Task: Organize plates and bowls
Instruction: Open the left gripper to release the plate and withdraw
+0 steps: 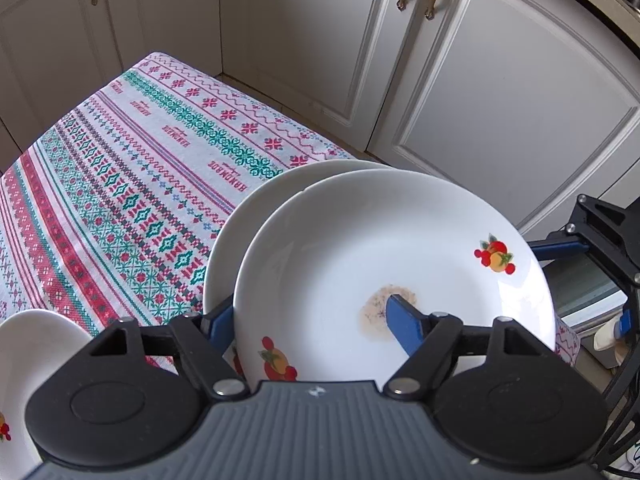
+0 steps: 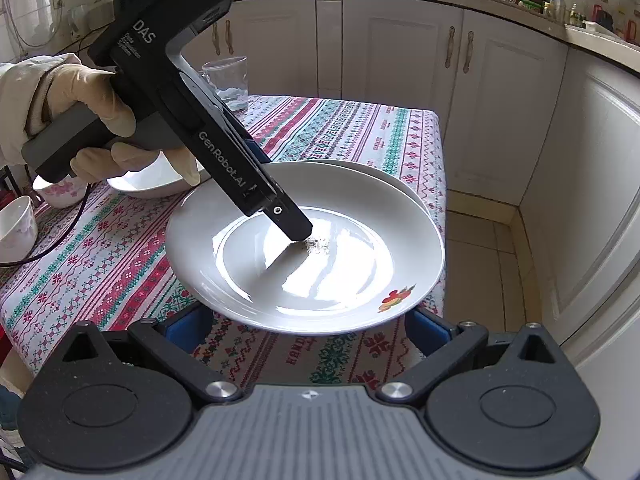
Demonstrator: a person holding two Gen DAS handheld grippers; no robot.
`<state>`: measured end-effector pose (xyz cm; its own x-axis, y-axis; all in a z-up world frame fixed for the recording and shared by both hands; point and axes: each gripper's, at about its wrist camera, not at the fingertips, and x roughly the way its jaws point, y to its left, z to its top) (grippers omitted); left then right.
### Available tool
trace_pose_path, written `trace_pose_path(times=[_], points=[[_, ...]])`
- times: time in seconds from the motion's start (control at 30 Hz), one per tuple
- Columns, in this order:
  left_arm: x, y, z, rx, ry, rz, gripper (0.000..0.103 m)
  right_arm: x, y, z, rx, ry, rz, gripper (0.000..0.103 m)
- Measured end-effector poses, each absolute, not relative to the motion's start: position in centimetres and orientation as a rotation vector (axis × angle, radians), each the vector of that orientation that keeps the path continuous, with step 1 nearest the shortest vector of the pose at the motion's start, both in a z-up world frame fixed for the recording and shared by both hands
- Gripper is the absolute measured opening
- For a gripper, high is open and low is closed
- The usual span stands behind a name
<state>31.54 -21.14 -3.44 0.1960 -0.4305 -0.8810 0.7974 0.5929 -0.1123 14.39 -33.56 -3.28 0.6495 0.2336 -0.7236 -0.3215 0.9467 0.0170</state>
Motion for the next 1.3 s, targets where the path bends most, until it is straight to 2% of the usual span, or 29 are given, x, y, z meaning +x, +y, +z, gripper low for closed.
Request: trace_pose_path(times=[0.17, 0.57, 0.8, 0.97, 1.3], points=[[31.6, -21.5, -3.6, 0.423, 1.076, -0.881, 0.084, 14.2, -33.7, -3.3, -0.112, 0.795, 0.315, 0.103], [31.2, -21.4, -3.0, 0.476, 1.123, -0.842, 0.084, 13.7, -34.0, -3.1, -0.115, 0.767, 0.334, 0.103], [30.6, -21.1, -2.3, 0.53, 1.085, -0.816, 0.084, 13.8, -34.2, -3.1, -0.089, 0.748, 0.341, 0.103], [29.7, -19.6, -1.1, 0.477, 1.027, -0.817, 0.084, 13.4, -33.2, -3.0, -0.133, 0.734, 0.337, 0.103], [23.0, -15.3, 2.0, 0.457, 0.757, -0.68, 0.089, 11.4, -31.6, -2.0, -0.168, 0.68, 0.343, 0.103]])
